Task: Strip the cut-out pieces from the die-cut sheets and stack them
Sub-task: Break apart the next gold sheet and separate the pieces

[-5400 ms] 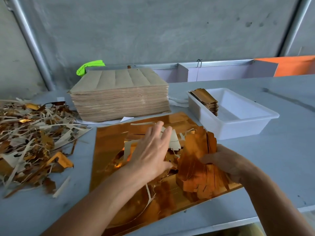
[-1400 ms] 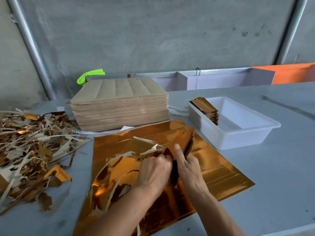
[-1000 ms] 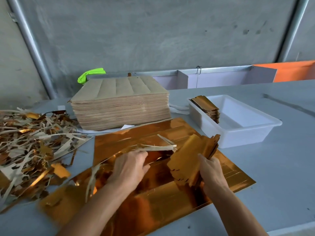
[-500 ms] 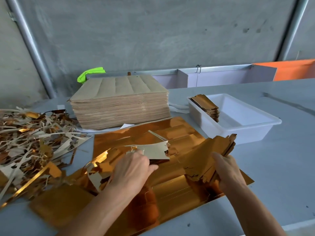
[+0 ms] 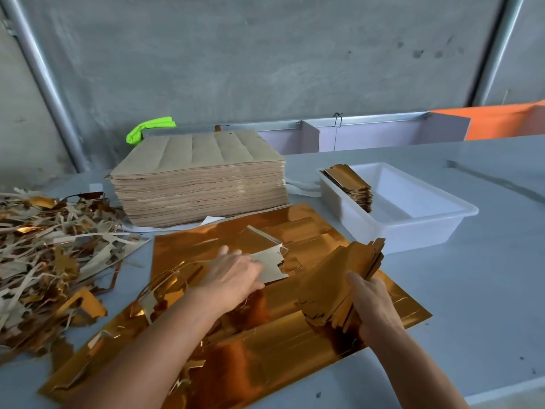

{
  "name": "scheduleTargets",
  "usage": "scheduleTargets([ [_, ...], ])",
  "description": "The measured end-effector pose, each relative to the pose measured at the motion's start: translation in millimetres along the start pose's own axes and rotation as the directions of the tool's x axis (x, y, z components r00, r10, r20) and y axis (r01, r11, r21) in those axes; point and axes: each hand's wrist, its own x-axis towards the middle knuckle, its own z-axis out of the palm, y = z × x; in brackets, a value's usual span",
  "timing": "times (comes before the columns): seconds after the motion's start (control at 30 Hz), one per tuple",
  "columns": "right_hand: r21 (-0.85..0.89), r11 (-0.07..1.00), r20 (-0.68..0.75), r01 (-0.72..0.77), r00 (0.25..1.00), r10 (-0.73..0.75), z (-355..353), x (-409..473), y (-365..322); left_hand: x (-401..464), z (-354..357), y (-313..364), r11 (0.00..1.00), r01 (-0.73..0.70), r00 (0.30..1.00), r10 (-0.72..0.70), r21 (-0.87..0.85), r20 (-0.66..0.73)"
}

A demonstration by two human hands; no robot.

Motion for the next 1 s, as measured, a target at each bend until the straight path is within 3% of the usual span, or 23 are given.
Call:
scheduleTargets([
  [0.17,0.029,0.999,0.005,-0.021,1.0,0.02,0.9,4.3,2.8,-4.2,1.8,-16.6,0.99,0.136,0.988,-0.133,-0.029,0.077],
  [0.3,0.024,1.0,0.011,-0.013,1.0,0.013,0.2,1.7,2.8,-7.9,5.0,-24.3,0.984,0.163,0.968,-0.145,-0.073,0.207],
  [0.4,0.022,1.0,0.016,-0.008,1.0,0.007,-1.3,0.9,3.2,-8.6,1.0,-26.4,0.986,0.143,0.969,-0.122,-0.086,0.215],
  [0.5,0.015,1.0,0.008,0.007,1.0,-0.007,-0.7,3.4,5.1,-10.9,-6.5,-27.7,0.982,0.126,0.987,-0.11,-0.139,0.118],
  [0.6,0.018,0.999,0.014,0.028,1.0,-0.028,2.9,7.0,5.8,-10.3,-19.4,-29.1,0.985,0.104,0.99,-0.116,-0.139,-0.084],
  [0.8,-0.001,0.981,0.048,0.196,0.98,-0.195,6.9,14.4,-1.5,1.0,-51.1,-35.5,0.992,-0.006,0.902,-0.047,-0.122,-0.43],
  [0.9,-0.082,0.95,0.077,0.301,0.952,-0.295,5.4,21.3,-6.3,3.2,-62.9,-33.1,0.989,-0.105,0.863,0.039,-0.103,-0.503],
  [1.0,-0.189,0.878,0.114,0.439,0.898,-0.425,13.0,26.0,-14.2,8.0,-64.5,-23.3,0.976,-0.174,0.875,0.093,-0.13,-0.476],
])
